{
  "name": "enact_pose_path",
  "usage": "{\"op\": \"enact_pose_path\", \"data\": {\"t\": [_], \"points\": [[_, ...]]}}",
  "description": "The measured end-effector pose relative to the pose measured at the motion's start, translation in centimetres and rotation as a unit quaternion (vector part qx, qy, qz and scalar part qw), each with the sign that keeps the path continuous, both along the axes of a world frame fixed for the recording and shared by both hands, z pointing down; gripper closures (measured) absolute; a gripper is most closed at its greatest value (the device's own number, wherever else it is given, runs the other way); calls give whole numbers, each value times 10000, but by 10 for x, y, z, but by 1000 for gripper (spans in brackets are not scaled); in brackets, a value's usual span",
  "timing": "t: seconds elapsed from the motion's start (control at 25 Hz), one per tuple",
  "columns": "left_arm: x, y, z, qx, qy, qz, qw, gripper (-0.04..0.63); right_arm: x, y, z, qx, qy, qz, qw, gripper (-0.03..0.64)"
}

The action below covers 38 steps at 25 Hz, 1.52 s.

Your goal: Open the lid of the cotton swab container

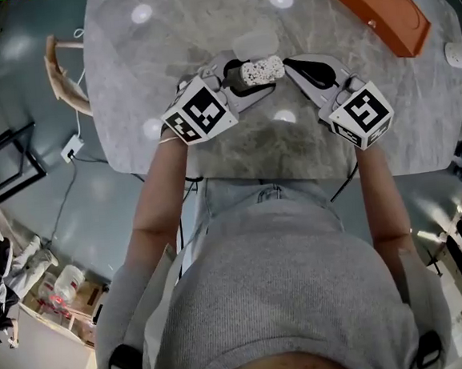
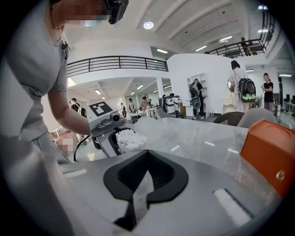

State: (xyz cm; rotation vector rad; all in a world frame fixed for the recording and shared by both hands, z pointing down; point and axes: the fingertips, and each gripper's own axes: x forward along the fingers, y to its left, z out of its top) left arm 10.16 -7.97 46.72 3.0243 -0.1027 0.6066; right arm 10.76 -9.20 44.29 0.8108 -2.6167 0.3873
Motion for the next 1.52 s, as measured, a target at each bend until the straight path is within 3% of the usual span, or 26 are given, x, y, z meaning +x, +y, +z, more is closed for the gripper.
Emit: {"op": "enact_pose_path", "data": {"t": [0.4, 0.68, 0.92, 1.28, 1.52], "points": [[0, 4, 19, -14, -312, 64, 9995, 387, 1, 4, 18, -159, 125, -11, 9998, 615], [1, 6, 25, 186, -528, 36, 9984, 385, 1, 6, 22, -199, 105, 17, 9997, 614], [4, 7, 35, 370, -941, 71, 9949, 383, -1, 7, 29, -278, 60, 53, 9996, 614], [2, 4, 34, 361, -944, -169, 9947, 377, -3, 7, 31, -287, 46, -6, 9996, 614], [2, 0, 37, 273, -1033, -396, 9935, 318, -6, 8, 32, -321, 5, -67, 9995, 614]]}}
